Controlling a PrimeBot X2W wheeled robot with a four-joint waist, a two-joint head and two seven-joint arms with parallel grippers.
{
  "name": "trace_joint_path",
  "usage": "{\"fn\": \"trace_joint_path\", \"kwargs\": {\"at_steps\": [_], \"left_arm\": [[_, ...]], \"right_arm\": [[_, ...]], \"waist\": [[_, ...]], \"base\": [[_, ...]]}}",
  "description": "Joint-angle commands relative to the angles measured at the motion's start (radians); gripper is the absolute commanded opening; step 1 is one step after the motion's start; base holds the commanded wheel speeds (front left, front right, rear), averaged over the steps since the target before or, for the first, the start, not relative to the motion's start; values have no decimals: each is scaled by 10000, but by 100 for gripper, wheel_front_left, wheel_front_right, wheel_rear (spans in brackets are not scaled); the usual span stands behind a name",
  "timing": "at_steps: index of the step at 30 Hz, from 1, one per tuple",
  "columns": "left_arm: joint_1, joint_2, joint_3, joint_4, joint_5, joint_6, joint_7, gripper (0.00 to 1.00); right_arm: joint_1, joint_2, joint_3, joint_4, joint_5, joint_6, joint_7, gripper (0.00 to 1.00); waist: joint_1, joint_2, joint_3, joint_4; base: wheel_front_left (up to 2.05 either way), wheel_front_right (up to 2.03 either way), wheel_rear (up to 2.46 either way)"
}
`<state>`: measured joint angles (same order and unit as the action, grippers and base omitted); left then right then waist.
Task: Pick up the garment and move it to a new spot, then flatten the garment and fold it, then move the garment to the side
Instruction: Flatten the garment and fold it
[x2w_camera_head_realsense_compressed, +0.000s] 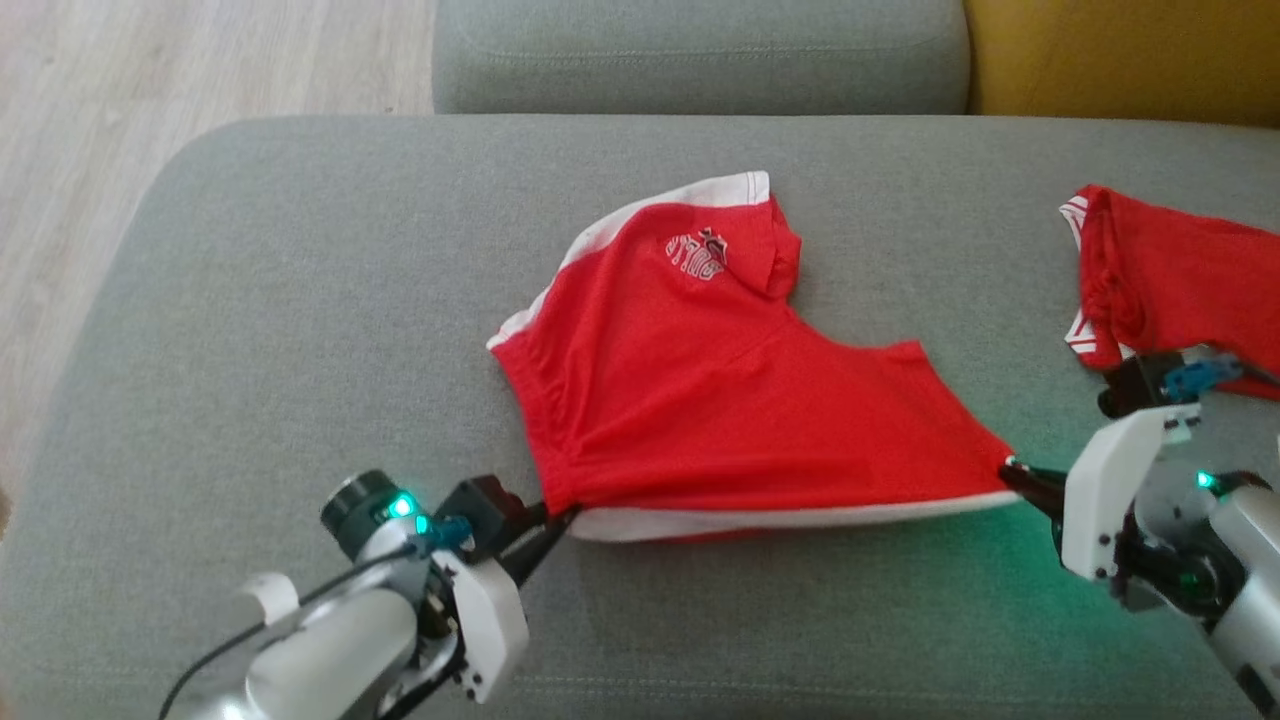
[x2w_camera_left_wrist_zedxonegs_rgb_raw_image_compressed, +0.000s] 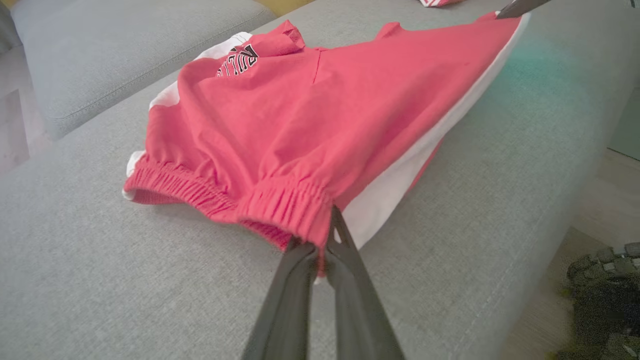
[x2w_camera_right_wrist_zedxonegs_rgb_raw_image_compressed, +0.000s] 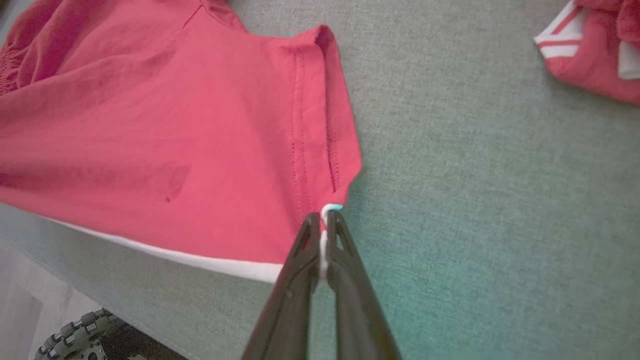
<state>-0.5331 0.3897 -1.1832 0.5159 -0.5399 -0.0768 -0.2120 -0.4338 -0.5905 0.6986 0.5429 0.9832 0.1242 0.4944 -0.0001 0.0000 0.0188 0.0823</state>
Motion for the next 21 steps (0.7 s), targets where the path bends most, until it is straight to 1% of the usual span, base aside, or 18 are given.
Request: {"fn": "trace_joint_path", "kwargs": {"at_steps": [1, 7, 12, 13, 14, 15, 16, 17, 21], "left_arm": [[-234, 339, 291, -336, -76, 139, 31, 0], [68, 458, 155, -797, -126, 280, 207, 0], [236, 516, 85, -1048, -182, 387, 294, 0], [267, 526, 72, -1078, -189, 408, 298, 0], [297, 538, 60, -1105, -195, 428, 299, 0], [325, 547, 47, -1130, -201, 446, 299, 19], [355, 550, 32, -1156, -210, 458, 300, 45], [414, 552, -5, -1208, -215, 486, 297, 100], [507, 576, -61, -1289, -241, 519, 297, 100]], "right_arm": [[60, -429, -80, -349, 69, 65, 40, 0], [429, -536, -298, -716, 88, 65, 125, 0], [794, -474, -649, -957, 161, 65, 122, 1], [850, -437, -771, -996, 189, 65, 45, 57], [910, -384, -902, -1013, 256, 65, 12, 100], [959, -342, -1017, -1055, 299, 65, -29, 100], [1011, -310, -1123, -1099, 339, 65, -57, 100], [1128, -275, -1358, -1130, 419, 65, -70, 100], [1312, -363, -1800, -1156, 238, 65, -166, 100]], "waist": [[1, 0, -59, -20], [1, 0, -123, -54], [1, 0, -122, -44], [1, 0, -126, -41], [1, 0, -126, -39], [1, 0, -123, -34], [1, 0, -126, -28], [1, 0, -152, -11], [1, 0, -203, 34]], "base": [[0, 0, 0], [0, 0, 0], [0, 0, 0], [0, 0, 0], [0, 0, 0], [0, 0, 0], [0, 0, 0], [0, 0, 0], [0, 0, 0]]}}
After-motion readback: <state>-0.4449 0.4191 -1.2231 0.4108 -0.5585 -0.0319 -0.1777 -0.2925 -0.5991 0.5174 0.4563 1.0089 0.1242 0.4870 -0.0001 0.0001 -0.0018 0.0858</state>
